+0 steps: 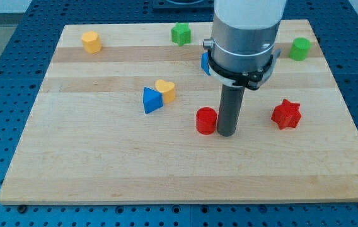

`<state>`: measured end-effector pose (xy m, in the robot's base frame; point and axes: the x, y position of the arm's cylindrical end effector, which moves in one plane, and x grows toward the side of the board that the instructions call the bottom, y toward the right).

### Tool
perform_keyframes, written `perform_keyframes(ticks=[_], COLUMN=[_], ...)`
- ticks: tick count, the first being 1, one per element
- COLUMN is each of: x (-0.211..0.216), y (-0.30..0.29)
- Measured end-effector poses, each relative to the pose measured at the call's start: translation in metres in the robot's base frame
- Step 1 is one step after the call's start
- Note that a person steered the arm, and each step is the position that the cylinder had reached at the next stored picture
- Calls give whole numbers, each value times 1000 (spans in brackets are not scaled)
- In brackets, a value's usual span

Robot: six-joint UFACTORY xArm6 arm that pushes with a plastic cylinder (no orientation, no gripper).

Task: Push the cube parallel to the green circle

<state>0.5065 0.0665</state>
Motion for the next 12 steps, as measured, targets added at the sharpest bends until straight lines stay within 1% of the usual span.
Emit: perform_keyframes(ticks=[1,2,3,4,5,6,7,8,9,10,11,12], x=[-16,-58,-60,-72,-113,-115,-129,-132,-126,-112,-125,-163], y=[-10,-56,-71,-72,-57,-46,-23,-3,-24,-58,-63,-39])
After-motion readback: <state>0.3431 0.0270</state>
